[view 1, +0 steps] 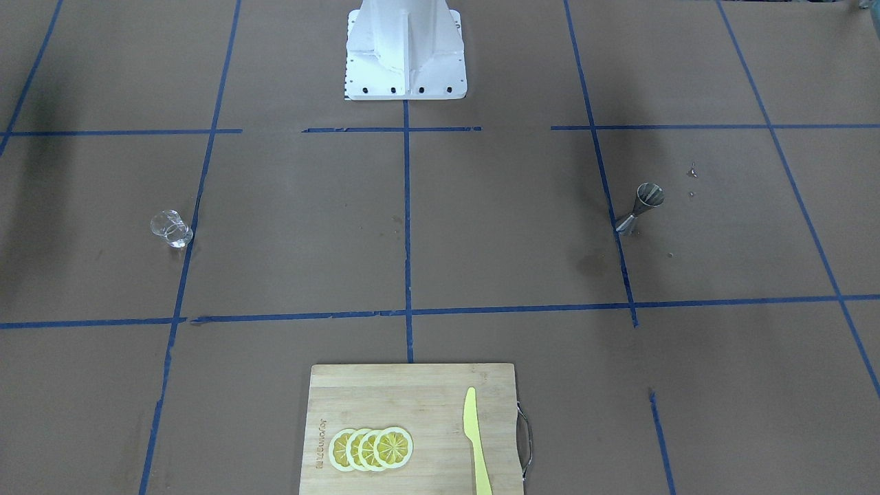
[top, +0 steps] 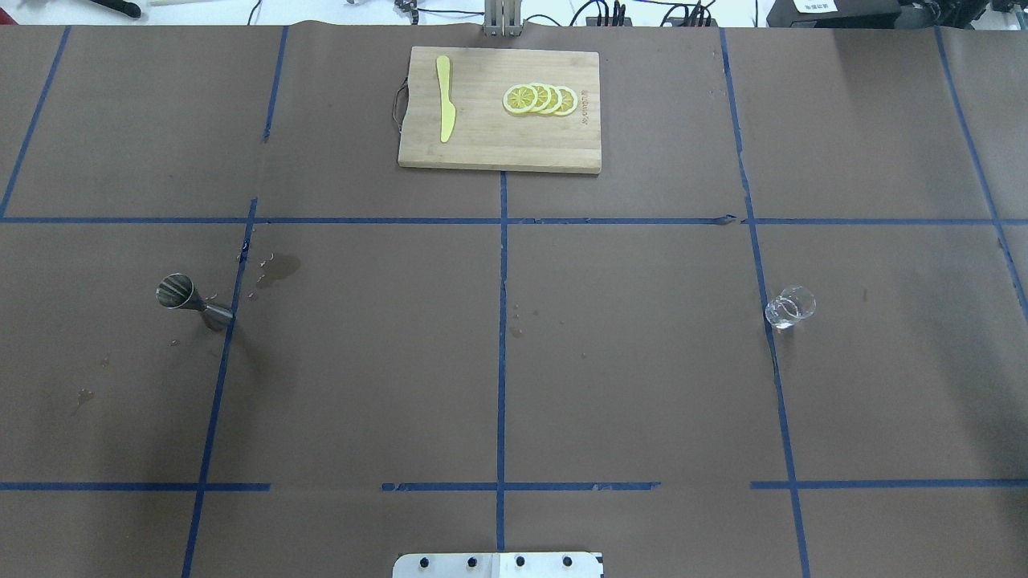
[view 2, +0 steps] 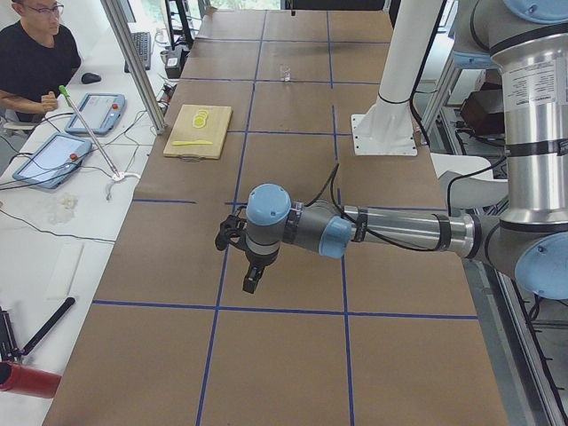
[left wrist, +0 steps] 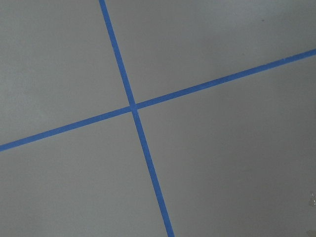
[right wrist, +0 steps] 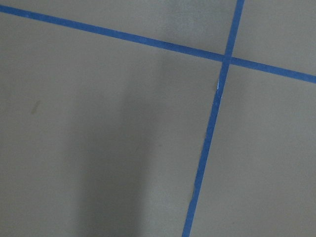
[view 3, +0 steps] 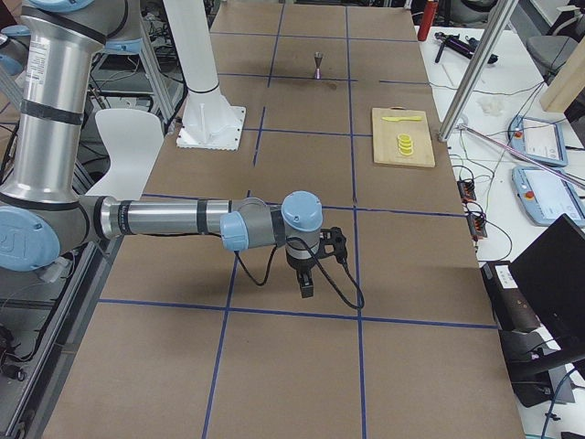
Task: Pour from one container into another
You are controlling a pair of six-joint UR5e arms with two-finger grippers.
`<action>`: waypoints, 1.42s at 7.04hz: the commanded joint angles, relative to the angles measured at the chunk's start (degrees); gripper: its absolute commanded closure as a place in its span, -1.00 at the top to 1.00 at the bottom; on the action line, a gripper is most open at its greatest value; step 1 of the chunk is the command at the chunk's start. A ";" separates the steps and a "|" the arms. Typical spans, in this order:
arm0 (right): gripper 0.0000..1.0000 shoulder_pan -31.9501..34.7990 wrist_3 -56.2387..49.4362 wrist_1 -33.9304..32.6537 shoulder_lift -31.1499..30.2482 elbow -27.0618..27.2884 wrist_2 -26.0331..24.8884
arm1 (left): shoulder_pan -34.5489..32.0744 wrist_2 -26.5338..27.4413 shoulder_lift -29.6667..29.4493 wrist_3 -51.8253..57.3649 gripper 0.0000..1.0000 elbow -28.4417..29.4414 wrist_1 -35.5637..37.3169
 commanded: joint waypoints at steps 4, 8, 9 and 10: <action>1.00 0.09 -0.03 0.07 -2.52 2.81 1.12 | 1.50 -0.72 0.06 -0.55 1.00 -2.14 0.39; 1.00 0.18 0.06 0.50 -3.66 2.81 3.83 | 2.98 -0.91 -1.52 -2.82 1.00 1.47 -13.53; 1.00 0.10 0.58 3.73 -4.36 2.55 5.50 | 8.30 -0.74 -1.69 -14.06 1.00 0.78 -19.24; 1.00 0.01 0.59 4.54 -4.54 2.54 5.69 | 15.06 1.88 -0.04 -24.10 1.00 0.86 -32.26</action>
